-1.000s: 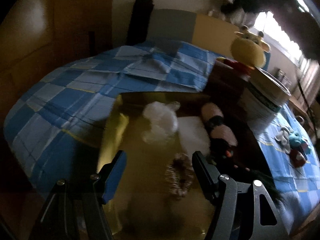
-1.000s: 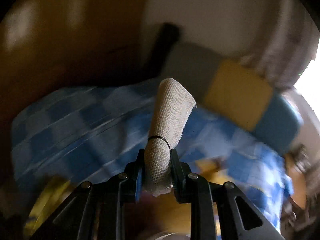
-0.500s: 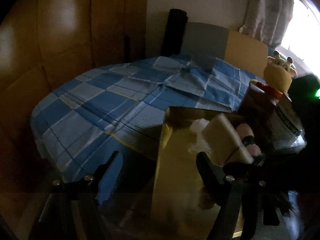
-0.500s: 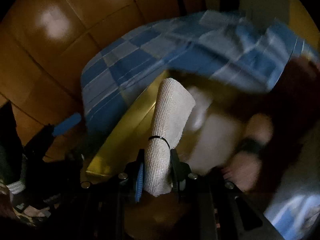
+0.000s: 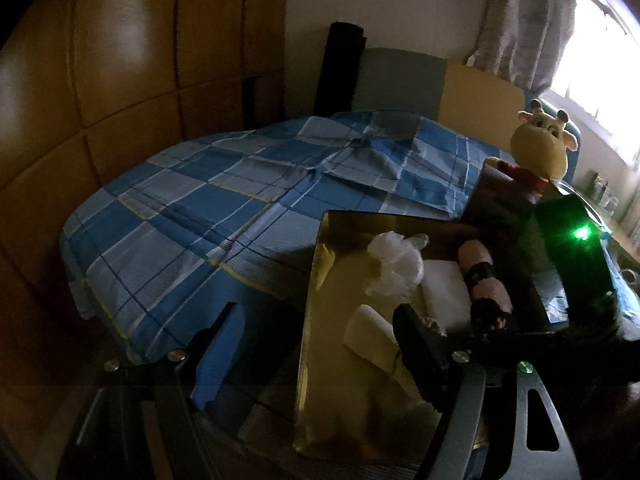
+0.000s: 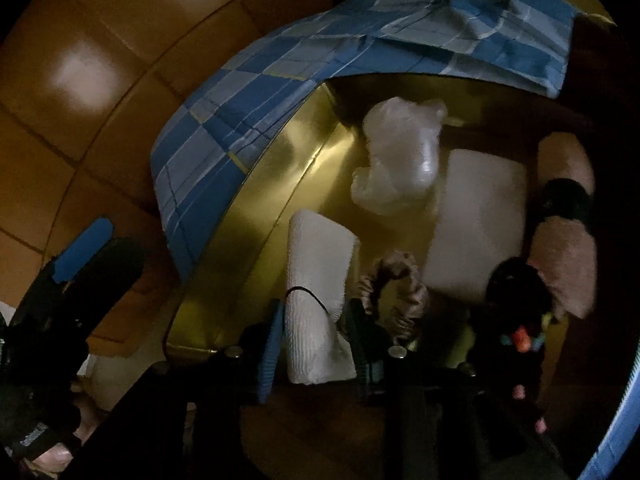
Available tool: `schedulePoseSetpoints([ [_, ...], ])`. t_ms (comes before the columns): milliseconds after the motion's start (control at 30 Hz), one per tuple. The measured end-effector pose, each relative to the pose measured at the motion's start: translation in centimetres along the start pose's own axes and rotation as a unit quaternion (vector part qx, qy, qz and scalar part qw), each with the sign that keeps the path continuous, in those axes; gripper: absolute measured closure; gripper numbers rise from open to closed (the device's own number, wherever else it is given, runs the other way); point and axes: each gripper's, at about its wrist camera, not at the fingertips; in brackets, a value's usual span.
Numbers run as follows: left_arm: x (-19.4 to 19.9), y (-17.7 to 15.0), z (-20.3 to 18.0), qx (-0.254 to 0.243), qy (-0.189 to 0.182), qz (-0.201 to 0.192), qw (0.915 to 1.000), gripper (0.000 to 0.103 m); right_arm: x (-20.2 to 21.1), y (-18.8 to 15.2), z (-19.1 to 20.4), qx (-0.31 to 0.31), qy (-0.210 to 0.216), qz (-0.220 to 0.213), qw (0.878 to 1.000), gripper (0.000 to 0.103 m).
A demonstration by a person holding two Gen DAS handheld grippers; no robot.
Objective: Organize soft objects
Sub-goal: 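Carry the white mesh tube onto the gold tray and open the right tool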
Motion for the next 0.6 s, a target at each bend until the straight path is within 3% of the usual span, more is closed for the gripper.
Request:
schedulePoseSetpoints([
  [167,0.2,0.0,-0.7,-0.006,-0.007,-0.001,1.0000,0.026,2.1,-0.6,-1.1,-0.017,-0.005,-0.028,0.999,0.068],
  [600,-0.1,-0.5,-3.1,-0.034,-0.026,0.010,0.9990,0.026,6.4,-2.9,-4.1,-0.046,-0.066,-0.088,0.993,0.068],
])
Point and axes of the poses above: each gripper's, at about its wrist camera, not at the fingertips, and x roughly against the way its jaws point, z to its left, y to its top, and after that the axes turned 13 degrees about -y, right-handed
